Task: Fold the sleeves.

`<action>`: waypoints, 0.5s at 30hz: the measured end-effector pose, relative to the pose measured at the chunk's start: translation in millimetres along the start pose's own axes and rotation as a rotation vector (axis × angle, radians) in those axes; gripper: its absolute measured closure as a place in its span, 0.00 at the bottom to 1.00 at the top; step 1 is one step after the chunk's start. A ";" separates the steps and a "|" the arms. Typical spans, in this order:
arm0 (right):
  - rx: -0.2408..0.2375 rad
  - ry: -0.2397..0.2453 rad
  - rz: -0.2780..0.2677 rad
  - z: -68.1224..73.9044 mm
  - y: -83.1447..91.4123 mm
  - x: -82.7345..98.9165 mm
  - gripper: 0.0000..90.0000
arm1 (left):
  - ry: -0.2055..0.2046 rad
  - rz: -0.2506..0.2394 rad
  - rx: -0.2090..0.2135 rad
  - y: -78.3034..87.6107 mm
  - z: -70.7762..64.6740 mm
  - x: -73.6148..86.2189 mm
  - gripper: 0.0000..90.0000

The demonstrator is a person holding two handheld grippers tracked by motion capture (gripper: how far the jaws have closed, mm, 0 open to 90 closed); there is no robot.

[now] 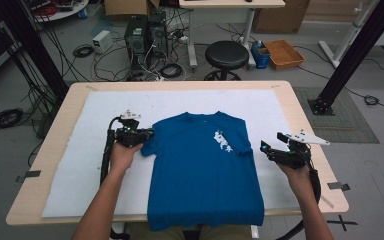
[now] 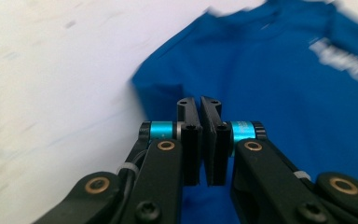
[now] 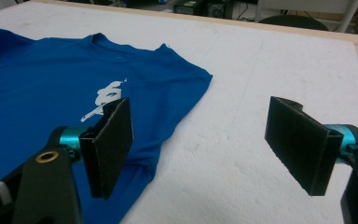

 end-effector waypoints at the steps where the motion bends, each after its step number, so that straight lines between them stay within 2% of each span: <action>1: -0.004 0.004 -0.005 0.4 -0.3 -0.5 0.26 | 0.002 -0.003 0.024 -2.4 -5.4 -6.0 0.96; 5: -0.007 0.017 -0.002 2.9 -1.3 -1.5 0.26 | 0.002 -0.011 0.090 -15.6 -27.2 -28.3 0.96; 7: -0.007 0.017 0.004 3.0 -1.9 -0.9 0.26 | -0.010 -0.039 0.129 -22.8 -38.4 -36.5 0.96; 8: -0.006 0.020 0.006 2.6 -2.1 -0.5 0.26 | -0.013 -0.064 0.136 -25.3 -43.5 -39.5 0.90; 10: -0.004 0.018 0.011 1.3 -1.7 0.5 0.26 | -0.016 -0.096 0.099 -27.2 -51.1 -44.0 0.62; 11: -0.004 0.014 0.010 0.5 -1.2 1.0 0.26 | -0.025 -0.108 0.080 -26.4 -52.7 -44.8 0.56; 13: -0.001 0.009 0.009 -2.0 0.1 2.1 0.26 | -0.047 -0.112 0.035 -22.0 -50.6 -43.4 0.51; 15: 0.001 0.002 0.007 -3.6 1.0 2.9 0.26 | -0.043 -0.104 0.004 -17.3 -43.2 -38.1 0.52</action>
Point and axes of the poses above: each handheld gripper's, and its own axes: y roughly backward along the jaws, x roughly out of its underside, z roughly to its left, the point moved 1 cm from there along -y, roughly forward along the jaws, and after that the axes turned 10 degrees about z, right-handed, at the moved point
